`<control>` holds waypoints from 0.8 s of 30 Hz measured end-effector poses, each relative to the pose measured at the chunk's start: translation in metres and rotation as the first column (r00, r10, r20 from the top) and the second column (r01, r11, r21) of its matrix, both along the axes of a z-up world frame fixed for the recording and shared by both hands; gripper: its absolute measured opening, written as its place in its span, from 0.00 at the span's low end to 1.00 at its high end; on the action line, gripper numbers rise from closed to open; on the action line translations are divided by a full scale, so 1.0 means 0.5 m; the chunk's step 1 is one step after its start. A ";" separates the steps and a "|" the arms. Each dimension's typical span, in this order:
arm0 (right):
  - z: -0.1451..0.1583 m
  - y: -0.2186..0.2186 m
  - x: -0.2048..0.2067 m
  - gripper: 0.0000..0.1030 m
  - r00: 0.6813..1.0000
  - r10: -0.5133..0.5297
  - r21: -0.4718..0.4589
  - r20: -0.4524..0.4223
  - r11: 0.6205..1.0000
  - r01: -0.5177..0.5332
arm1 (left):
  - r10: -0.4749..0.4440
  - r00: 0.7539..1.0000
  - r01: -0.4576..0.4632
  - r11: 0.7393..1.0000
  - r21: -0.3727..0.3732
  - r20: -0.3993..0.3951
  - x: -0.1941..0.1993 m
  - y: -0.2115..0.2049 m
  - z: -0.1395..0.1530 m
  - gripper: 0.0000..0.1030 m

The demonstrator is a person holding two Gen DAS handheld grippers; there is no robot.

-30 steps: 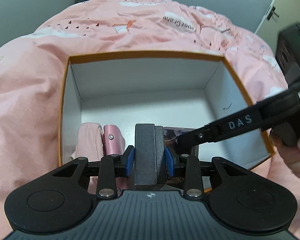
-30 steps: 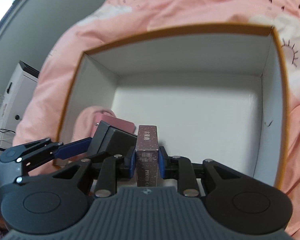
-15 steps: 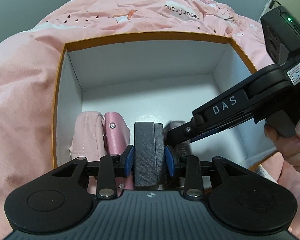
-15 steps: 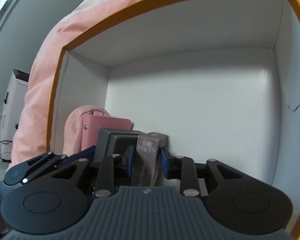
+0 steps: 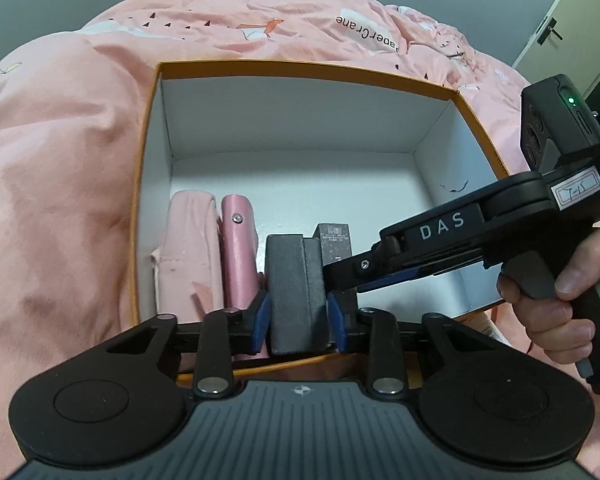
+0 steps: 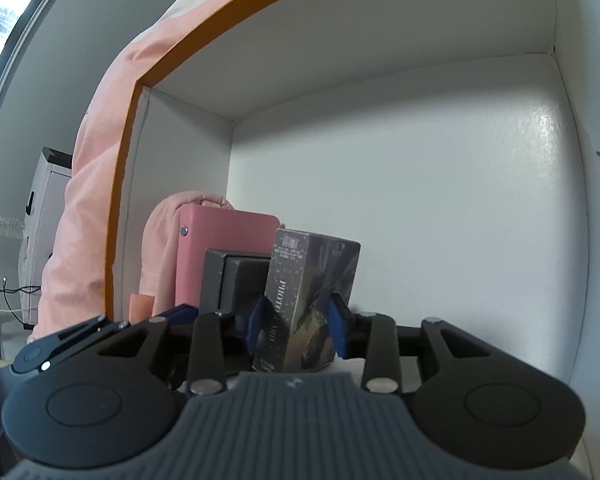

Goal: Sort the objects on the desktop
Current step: 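Lower the grey case and boxed item into the box beside the pink items and release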

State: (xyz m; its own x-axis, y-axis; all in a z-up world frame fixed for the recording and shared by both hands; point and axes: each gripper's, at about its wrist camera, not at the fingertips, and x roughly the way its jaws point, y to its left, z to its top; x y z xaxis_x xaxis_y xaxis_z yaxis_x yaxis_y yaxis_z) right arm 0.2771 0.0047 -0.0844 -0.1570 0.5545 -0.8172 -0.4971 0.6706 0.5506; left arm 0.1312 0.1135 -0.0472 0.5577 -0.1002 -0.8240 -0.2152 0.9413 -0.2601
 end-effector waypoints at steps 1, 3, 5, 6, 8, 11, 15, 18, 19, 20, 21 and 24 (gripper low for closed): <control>0.001 0.000 0.000 0.37 1.000 -0.006 -0.001 0.003 1.000 0.006 | 0.003 1.000 -0.003 1.000 -0.013 0.003 -0.001 0.004 -0.002 0.27; 0.010 -0.004 0.000 0.37 0.999 -0.016 0.003 0.037 1.000 0.016 | 0.015 1.000 -0.015 0.999 -0.043 0.002 0.001 0.011 -0.006 0.23; 0.022 -0.013 0.007 0.37 0.998 -0.036 0.026 0.052 0.999 0.035 | 0.027 1.000 -0.027 0.999 -0.040 0.004 0.001 0.009 -0.009 0.23; 0.028 -0.017 0.011 0.35 0.998 -0.039 0.033 0.058 0.999 0.038 | 0.029 1.000 -0.028 0.999 -0.038 0.007 0.001 0.008 -0.009 0.23; 0.044 -0.016 0.013 0.25 0.992 -0.002 0.012 0.126 1.000 0.000 | 0.032 0.999 -0.032 0.999 -0.032 0.010 0.000 0.006 -0.010 0.23; 0.062 0.003 0.002 0.19 0.946 0.124 -0.104 0.299 0.990 -0.097 | 0.038 0.999 -0.037 0.999 -0.033 0.012 0.000 0.006 -0.010 0.23; 0.048 0.043 -0.014 0.15 0.864 0.352 -0.221 0.361 0.932 -0.287 | 0.046 0.999 -0.045 0.999 -0.028 0.015 -0.001 0.004 -0.009 0.23; 0.030 0.072 -0.019 0.12 0.817 0.442 -0.268 0.370 0.893 -0.362 | 0.055 0.998 -0.054 0.998 -0.032 0.020 -0.003 0.004 -0.010 0.22; 0.023 0.080 -0.019 0.11 0.808 0.461 -0.278 0.366 0.883 -0.378 | 0.056 0.998 -0.055 0.998 -0.033 0.021 -0.005 0.005 -0.010 0.20; 0.016 0.088 -0.017 0.09 0.805 0.479 -0.287 0.349 0.873 -0.395 | 0.056 0.998 -0.055 0.998 -0.030 0.021 -0.005 0.005 -0.010 0.18; 0.012 0.093 -0.017 0.07 0.803 0.490 -0.288 0.338 0.867 -0.407 | 0.058 0.998 -0.057 0.998 -0.028 0.022 -0.005 0.005 -0.010 0.17; 0.011 0.107 -0.028 0.02 0.776 0.535 -0.289 0.332 0.841 -0.457 | 0.059 0.998 -0.058 0.998 -0.030 0.022 -0.003 0.005 -0.010 0.17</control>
State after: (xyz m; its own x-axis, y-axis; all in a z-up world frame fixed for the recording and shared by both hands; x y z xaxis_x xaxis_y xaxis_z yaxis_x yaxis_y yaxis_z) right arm 0.2630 0.0583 -0.0790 -0.0201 0.3229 -0.9462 -0.9313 0.3382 0.1352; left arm 0.1297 0.1160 -0.0520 0.5820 -0.0907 -0.8081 -0.2632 0.9193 -0.2927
